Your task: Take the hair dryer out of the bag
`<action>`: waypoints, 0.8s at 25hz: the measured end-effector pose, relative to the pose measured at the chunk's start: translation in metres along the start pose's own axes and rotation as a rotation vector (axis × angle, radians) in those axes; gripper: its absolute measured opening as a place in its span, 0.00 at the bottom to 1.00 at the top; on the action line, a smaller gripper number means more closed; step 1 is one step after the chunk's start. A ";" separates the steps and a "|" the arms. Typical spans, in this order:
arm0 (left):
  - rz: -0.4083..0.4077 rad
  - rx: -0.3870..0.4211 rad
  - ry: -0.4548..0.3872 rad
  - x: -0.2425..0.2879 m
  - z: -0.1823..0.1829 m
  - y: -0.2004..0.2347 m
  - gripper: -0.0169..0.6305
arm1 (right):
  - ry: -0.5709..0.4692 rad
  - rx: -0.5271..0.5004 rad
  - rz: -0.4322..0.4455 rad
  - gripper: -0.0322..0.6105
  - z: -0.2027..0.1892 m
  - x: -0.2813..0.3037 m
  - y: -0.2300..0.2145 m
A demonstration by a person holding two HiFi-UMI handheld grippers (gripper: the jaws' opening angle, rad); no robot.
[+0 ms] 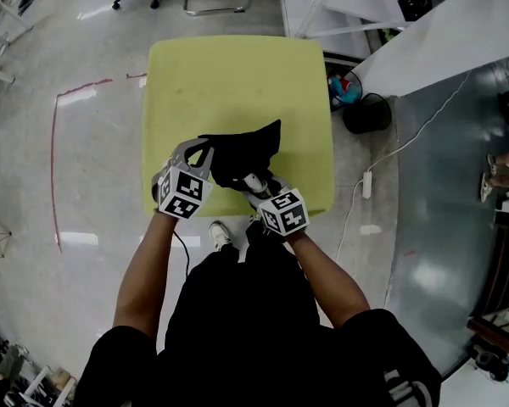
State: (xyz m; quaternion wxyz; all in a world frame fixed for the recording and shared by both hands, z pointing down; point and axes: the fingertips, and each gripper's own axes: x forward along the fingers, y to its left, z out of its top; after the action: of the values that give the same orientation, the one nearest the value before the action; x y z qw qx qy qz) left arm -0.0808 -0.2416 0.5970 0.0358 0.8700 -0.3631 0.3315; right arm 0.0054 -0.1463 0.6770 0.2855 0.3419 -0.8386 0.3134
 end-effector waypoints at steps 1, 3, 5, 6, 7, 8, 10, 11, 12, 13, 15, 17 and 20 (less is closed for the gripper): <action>-0.001 -0.003 -0.001 0.000 0.001 0.001 0.05 | -0.004 -0.002 0.016 0.43 -0.001 -0.003 0.005; 0.000 0.000 -0.004 -0.002 0.002 0.002 0.05 | -0.013 -0.003 0.046 0.43 -0.003 -0.008 0.013; 0.005 0.007 -0.009 -0.005 0.004 0.003 0.05 | -0.023 0.001 0.086 0.43 -0.003 -0.012 0.022; 0.007 0.009 -0.012 -0.007 0.005 0.004 0.05 | -0.030 0.003 0.110 0.43 -0.003 -0.014 0.026; 0.008 0.011 -0.013 -0.008 0.006 0.004 0.05 | -0.039 0.004 0.132 0.43 -0.003 -0.017 0.030; 0.008 0.011 -0.013 -0.008 0.006 0.003 0.05 | -0.048 0.005 0.151 0.43 -0.003 -0.019 0.033; 0.006 0.007 -0.013 -0.009 0.006 0.001 0.06 | -0.066 0.013 0.184 0.43 -0.003 -0.023 0.037; 0.005 0.003 -0.013 -0.009 0.006 0.000 0.05 | -0.075 0.014 0.200 0.43 -0.002 -0.026 0.040; 0.002 -0.002 -0.012 -0.010 0.006 -0.001 0.05 | -0.083 0.010 0.215 0.43 -0.001 -0.029 0.043; -0.004 -0.009 -0.010 -0.010 0.006 -0.002 0.06 | -0.090 0.001 0.230 0.43 0.000 -0.032 0.046; -0.028 -0.025 0.000 -0.008 0.006 -0.005 0.05 | -0.095 -0.031 0.250 0.43 0.002 -0.037 0.052; -0.055 -0.035 0.005 -0.006 0.006 -0.008 0.05 | -0.092 -0.063 0.263 0.43 0.004 -0.039 0.056; -0.067 -0.050 0.000 -0.006 0.008 -0.008 0.05 | -0.103 -0.072 0.286 0.43 0.008 -0.040 0.060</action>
State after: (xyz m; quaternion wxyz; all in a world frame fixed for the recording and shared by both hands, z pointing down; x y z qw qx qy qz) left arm -0.0741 -0.2341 0.5889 0.0685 0.8805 -0.3421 0.3210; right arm -0.0178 -0.1018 0.6239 0.2064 0.2244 -0.9030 0.3027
